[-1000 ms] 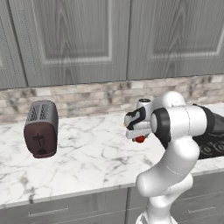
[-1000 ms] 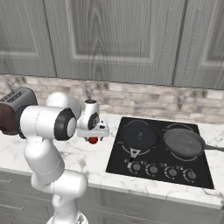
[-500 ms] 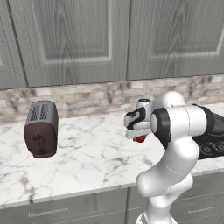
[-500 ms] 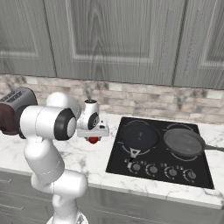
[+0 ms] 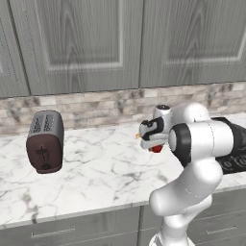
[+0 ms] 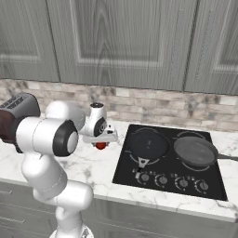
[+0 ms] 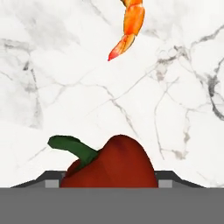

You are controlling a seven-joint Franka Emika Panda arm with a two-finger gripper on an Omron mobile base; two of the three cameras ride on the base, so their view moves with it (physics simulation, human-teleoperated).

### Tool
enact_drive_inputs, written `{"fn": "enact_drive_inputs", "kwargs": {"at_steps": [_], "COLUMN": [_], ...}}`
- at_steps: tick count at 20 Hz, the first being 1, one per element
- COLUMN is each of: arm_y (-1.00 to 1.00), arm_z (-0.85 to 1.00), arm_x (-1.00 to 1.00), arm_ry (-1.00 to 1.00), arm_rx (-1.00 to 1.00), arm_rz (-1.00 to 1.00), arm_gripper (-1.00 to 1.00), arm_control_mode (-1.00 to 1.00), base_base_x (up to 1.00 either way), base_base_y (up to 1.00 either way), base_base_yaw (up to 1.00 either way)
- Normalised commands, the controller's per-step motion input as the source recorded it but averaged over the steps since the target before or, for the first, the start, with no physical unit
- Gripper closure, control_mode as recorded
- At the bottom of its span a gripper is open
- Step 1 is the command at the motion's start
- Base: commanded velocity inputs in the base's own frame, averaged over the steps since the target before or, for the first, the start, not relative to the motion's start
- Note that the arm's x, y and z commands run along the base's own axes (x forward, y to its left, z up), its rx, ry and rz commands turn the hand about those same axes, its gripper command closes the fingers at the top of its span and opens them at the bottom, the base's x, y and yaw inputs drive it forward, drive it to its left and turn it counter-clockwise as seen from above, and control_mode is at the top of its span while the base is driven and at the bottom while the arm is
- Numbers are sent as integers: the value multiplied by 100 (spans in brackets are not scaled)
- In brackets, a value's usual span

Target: Place both pans onto different burners. Then place the bell pepper and the shrimp on different pans.

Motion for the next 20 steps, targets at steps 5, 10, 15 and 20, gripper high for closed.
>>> {"fn": "enact_drive_inputs", "kwargs": {"at_steps": [5,10,15,20], "arm_y": [-22,-17,-20,-32], "arm_z": [35,46,42,43], "arm_x": [-1,-3,-16,-24], "arm_ry": [-8,-5,-4,0], "arm_rx": [1,0,0,0], "arm_rz": [1,0,0,0], "arm_gripper": [100,100,100,100], "arm_control_mode": [-100,-100,-100,-100], "base_base_x": [0,0,0,0], "base_base_y": [0,0,0,0], "base_base_yaw": [0,0,0,0]}}
